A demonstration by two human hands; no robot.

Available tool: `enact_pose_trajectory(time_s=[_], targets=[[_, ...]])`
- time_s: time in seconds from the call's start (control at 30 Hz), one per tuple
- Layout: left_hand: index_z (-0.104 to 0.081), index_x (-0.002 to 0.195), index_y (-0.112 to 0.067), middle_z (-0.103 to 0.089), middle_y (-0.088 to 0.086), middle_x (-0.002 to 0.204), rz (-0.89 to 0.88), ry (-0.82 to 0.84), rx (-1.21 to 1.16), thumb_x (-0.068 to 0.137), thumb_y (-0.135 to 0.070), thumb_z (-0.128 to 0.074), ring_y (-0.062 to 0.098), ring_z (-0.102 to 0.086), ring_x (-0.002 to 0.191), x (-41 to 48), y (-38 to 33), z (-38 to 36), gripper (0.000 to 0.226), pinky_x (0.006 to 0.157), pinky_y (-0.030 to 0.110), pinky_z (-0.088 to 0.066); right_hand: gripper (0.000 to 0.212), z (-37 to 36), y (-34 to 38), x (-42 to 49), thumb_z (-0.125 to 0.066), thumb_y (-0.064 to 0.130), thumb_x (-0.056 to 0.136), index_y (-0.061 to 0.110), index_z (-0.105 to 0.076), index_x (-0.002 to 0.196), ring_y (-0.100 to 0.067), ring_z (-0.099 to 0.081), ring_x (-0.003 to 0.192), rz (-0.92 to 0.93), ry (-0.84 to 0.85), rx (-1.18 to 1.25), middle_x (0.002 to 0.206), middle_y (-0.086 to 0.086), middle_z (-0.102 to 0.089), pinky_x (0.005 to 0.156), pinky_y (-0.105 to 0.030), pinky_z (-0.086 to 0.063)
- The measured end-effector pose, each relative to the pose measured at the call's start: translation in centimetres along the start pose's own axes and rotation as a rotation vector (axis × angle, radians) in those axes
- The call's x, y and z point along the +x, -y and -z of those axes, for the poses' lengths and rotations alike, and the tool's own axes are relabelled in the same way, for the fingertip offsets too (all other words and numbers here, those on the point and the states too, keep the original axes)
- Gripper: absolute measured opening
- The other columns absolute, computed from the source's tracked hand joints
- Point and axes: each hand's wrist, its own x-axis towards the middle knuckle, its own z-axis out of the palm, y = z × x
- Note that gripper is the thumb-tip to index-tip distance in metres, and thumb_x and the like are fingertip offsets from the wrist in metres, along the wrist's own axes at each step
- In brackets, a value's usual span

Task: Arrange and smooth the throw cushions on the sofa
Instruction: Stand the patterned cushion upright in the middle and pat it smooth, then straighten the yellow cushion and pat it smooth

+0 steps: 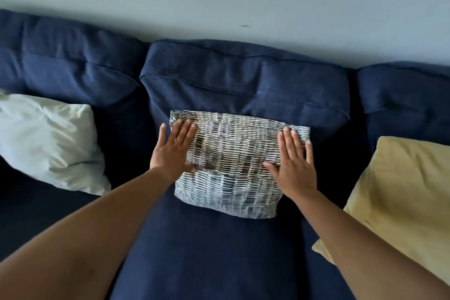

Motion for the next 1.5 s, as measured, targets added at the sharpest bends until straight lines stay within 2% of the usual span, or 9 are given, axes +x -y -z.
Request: enact_pose_trajectory(time_s=[0.23,0.37,0.47,0.6,0.8,0.97,1.13,1.27,1.5], targets=[[0.019,0.157,-0.015,0.022,0.007,0.166,0.160,0.050,-0.200,0.092,-0.068,-0.044,0.029,0.022,0.151,-2.0,-0.3,3.9,0.105,0.120,0.058,0.011,0.080,2.5,-1.6,-0.9,-0.025,0.057,0.100,0.012,0.006,0.158,-0.019,0.019,0.152,-0.027,0.059,0.011,0.166,-0.003,0.015,0.123,-0.051,0.004],[-0.009,0.160,-0.019,0.001,0.008,0.169,0.186,-0.039,-0.432,0.100,-0.054,-0.041,0.027,0.008,0.154,-4.5,-2.2,6.9,0.077,0.122,0.055,0.005,0.064,4.8,-1.3,-2.8,-0.038,0.041,0.102,0.015,-0.018,0.158,-0.021,-0.001,0.155,-0.047,0.025,0.167,0.168,-0.006,-0.007,0.120,-0.051,-0.011],[-0.030,0.156,-0.022,-0.021,0.005,0.166,0.213,-0.077,-0.602,0.101,-0.044,-0.046,0.026,-0.015,0.153,-6.6,-4.1,8.9,0.061,0.123,0.050,-0.009,0.056,6.7,-1.3,-4.4,-0.050,0.030,0.099,0.014,-0.037,0.151,-0.029,-0.025,0.149,-0.085,-0.006,0.288,0.163,-0.012,-0.025,0.112,-0.052,-0.029],[-0.049,0.147,-0.026,-0.047,-0.001,0.152,0.211,-0.031,-0.840,0.101,-0.035,-0.049,0.025,-0.048,0.133,-9.7,-7.1,11.2,0.047,0.104,0.042,-0.043,0.045,8.6,-2.1,-7.1,-0.053,0.023,0.098,0.009,-0.051,0.141,-0.033,-0.042,0.138,-0.147,-0.012,0.434,0.158,-0.015,-0.035,0.106,-0.048,-0.042],[-0.056,0.139,-0.033,-0.061,0.000,0.138,0.122,0.060,-0.902,0.102,-0.036,-0.046,0.027,-0.063,0.112,-14.0,-11.4,14.2,0.039,0.092,0.040,-0.051,0.035,11.7,-5.0,-13.1,-0.052,0.017,0.099,0.005,-0.061,0.131,-0.032,-0.053,0.126,-0.314,-0.072,0.543,0.136,-0.014,-0.056,0.101,-0.042,-0.044],[-0.066,0.118,-0.039,-0.070,-0.003,0.117,0.085,0.084,-0.964,0.100,-0.036,-0.043,0.023,-0.066,0.096,-15.9,-16.1,17.1,0.029,0.078,0.035,-0.053,0.034,12.9,-9.3,-17.9,-0.045,0.020,0.100,0.011,-0.060,0.129,-0.029,-0.056,0.118,-0.464,-0.046,0.573,0.131,-0.009,-0.056,0.091,-0.038,-0.047],[-0.065,0.126,-0.034,-0.070,-0.005,0.121,0.057,0.133,-1.064,0.098,-0.049,-0.048,0.023,-0.063,0.112,-15.7,-22.5,19.5,0.036,0.092,0.037,-0.050,0.035,12.9,-16.7,-21.9,-0.041,0.026,0.102,0.014,-0.062,0.127,-0.029,-0.061,0.111,-0.606,-0.086,0.606,0.131,-0.011,-0.057,0.091,-0.036,-0.047],[-0.052,0.143,-0.031,-0.062,-0.004,0.137,0.046,0.199,-1.144,0.093,-0.065,-0.048,0.021,-0.058,0.123,-13.2,-28.6,20.9,0.061,0.100,0.038,-0.045,0.039,11.9,-24.2,-23.8,-0.036,0.031,0.103,0.015,-0.059,0.130,-0.030,-0.062,0.109,-0.754,-0.119,0.651,0.132,-0.011,-0.056,0.091,-0.038,-0.049],[-0.018,0.160,-0.025,-0.031,0.008,0.161,0.327,0.214,-1.445,0.080,-0.076,-0.060,0.031,-0.035,0.144,-6.5,-39.2,23.2,0.103,0.115,0.047,-0.033,0.059,10.1,-39.3,-21.8,-0.039,0.047,0.099,0.015,-0.034,0.149,-0.038,-0.054,0.121,-0.936,-0.180,0.825,0.145,-0.014,-0.043,0.099,-0.052,-0.045]])
